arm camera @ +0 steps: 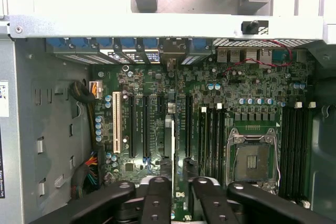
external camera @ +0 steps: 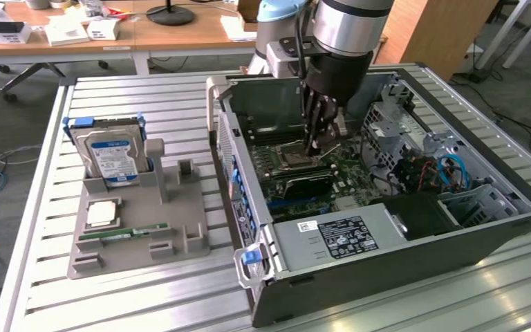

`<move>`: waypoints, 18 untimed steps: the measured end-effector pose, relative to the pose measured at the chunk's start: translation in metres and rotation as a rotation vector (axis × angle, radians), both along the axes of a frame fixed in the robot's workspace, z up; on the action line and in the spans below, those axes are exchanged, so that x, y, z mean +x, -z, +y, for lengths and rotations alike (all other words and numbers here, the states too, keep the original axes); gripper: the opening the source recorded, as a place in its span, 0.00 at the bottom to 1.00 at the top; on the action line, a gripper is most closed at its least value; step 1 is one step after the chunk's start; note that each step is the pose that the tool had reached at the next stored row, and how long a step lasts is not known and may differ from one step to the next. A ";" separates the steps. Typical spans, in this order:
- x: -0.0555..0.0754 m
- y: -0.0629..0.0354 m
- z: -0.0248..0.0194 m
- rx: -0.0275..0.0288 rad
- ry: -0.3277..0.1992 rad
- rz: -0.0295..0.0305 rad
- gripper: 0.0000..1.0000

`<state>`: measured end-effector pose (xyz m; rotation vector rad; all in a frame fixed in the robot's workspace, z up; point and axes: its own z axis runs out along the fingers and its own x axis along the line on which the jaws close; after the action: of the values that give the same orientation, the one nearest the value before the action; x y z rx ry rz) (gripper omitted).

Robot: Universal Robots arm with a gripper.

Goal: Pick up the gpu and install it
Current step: 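Press down on the gpu until it lock into place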

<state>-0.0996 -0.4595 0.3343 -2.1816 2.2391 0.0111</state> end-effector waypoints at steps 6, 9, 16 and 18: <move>0.000 0.0000 0.0000 0.0000 0.000 0.0000 0.11; 0.000 0.0000 0.0000 0.0000 0.000 0.0000 0.11; 0.000 0.0001 0.0019 0.0001 0.000 0.0000 0.11; 0.000 0.0001 0.0029 0.0000 0.000 0.0000 0.11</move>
<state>-0.0996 -0.4566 0.3342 -2.1815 2.2392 0.0111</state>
